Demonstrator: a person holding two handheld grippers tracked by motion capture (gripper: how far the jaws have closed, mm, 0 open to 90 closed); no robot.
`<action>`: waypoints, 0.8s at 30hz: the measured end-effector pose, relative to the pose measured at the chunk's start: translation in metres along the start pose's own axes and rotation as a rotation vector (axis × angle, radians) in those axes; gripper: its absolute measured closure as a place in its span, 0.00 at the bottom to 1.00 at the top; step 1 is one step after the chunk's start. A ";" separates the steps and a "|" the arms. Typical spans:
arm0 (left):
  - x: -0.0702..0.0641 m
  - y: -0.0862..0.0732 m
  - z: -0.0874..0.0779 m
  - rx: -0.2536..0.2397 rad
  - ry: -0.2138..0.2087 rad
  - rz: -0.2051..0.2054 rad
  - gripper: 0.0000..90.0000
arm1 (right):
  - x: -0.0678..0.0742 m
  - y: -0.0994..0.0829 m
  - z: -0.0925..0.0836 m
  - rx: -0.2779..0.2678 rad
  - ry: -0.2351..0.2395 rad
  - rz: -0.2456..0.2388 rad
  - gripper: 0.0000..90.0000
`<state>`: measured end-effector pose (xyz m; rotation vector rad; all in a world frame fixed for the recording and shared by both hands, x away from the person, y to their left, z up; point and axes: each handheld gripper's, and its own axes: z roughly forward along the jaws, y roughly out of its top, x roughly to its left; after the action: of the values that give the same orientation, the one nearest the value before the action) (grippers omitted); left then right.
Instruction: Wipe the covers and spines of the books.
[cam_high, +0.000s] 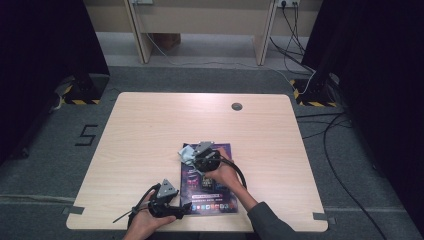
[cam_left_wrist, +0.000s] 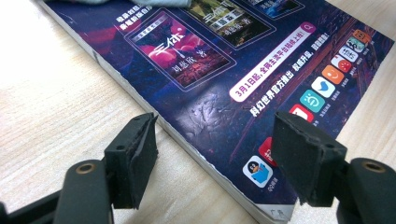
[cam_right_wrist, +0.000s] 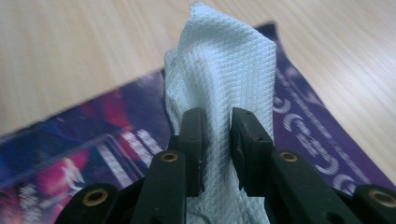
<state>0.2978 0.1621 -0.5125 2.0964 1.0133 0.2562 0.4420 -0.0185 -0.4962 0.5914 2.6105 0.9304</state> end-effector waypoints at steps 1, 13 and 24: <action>0.000 0.000 0.000 0.000 0.001 0.000 0.34 | -0.004 -0.002 -0.002 0.007 -0.009 0.013 0.83; 0.000 0.000 0.000 0.002 0.001 0.004 0.34 | -0.072 -0.048 -0.029 0.025 -0.176 0.205 0.83; 0.001 0.000 0.000 0.001 -0.004 0.002 0.34 | -0.071 -0.047 -0.030 0.046 -0.206 0.193 0.83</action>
<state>0.2981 0.1628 -0.5127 2.0981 1.0091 0.2527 0.4785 -0.1007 -0.4943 0.9138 2.4282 0.8168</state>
